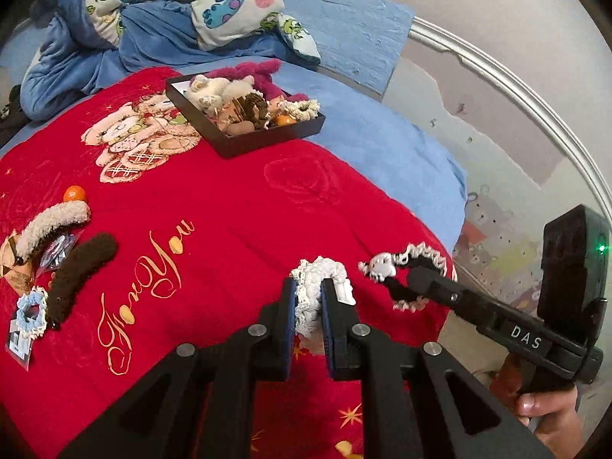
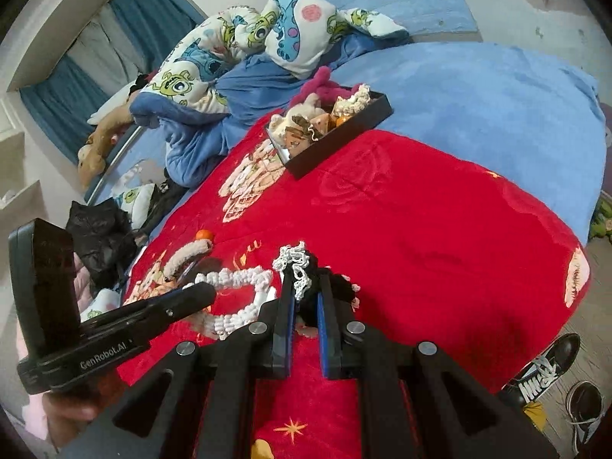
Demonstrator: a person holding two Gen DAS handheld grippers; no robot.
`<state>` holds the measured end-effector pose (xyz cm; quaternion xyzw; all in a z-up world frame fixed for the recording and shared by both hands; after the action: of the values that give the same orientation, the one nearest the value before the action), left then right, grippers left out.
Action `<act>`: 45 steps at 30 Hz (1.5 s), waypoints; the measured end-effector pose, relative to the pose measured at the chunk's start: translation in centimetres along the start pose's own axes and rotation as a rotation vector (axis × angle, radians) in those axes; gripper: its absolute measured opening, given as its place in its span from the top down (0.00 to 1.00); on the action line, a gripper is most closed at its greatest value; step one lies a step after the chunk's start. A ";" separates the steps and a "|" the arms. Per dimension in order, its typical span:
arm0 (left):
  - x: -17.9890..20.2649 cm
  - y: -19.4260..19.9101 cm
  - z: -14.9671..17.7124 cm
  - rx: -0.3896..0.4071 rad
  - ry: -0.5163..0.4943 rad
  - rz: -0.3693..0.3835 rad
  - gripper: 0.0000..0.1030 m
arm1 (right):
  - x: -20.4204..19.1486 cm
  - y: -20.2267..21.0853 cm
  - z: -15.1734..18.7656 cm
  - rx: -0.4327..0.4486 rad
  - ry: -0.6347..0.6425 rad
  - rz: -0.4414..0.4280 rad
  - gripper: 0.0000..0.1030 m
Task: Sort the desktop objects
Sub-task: 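Lift both held items and carry them toward the black tray, then lower the scrunchie and beaded chain into the black tray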
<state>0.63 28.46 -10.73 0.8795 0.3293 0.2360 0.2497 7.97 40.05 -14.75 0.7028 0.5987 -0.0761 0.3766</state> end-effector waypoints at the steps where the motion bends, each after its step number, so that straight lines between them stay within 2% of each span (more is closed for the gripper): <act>1: 0.2 0.1 -0.1 0.007 0.003 -0.004 0.88 | 0.2 0.0 0.0 -0.009 -0.012 -0.010 0.90; 6: 0.6 0.2 -0.3 0.016 0.026 -0.033 0.88 | 0.5 -0.3 -0.5 -0.044 0.009 -0.057 0.90; 13: 1.2 -2.6 -0.9 0.009 0.047 -0.065 0.88 | 1.3 -1.4 -1.3 -0.058 0.075 -0.085 0.90; 18: 0.9 -5.8 -3.0 0.007 0.034 -0.093 0.88 | 2.4 -3.2 -2.8 -0.067 0.109 -0.102 0.90; 22: -0.2 -8.1 -6.0 0.027 0.039 -0.120 0.88 | 3.5 -5.2 -4.9 -0.058 0.111 -0.118 0.90; 29: -3.4 -11.8 -13.2 0.100 0.037 -0.181 0.88 | 4.7 -10.2 -10.5 0.026 0.093 -0.167 0.90; 32: -5.3 -13.3 -16.0 0.136 0.055 -0.181 0.88 | 4.5 -13.1 -12.9 0.055 0.077 -0.184 0.90; 37: -8.8 -15.7 -19.0 0.162 0.059 -0.236 0.88 | 2.2 -16.6 -16.9 0.132 0.123 -0.222 0.90; 43: -11.5 -18.4 -21.2 0.193 0.074 -0.278 0.88 | 1.0 -21.4 -19.3 0.171 0.163 -0.241 0.90; 45: -12.4 -19.5 -21.8 0.194 0.093 -0.310 0.88 | 1.1 -22.6 -20.0 0.226 0.144 -0.250 0.90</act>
<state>-29.32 38.82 -8.78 0.8263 0.4933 0.2022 0.1816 -18.95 53.33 -11.15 0.6642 0.6946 -0.1388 0.2391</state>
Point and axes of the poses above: each gripper's, at about its wrist camera, not at the fingertips, and y roughly against the way its jaws point, x to its right, z to its underside, the point moved 6 cm from there along -y, roughly the way its jaws point, and after that the axes turned 12 degrees about x, right-handed, at the moved point
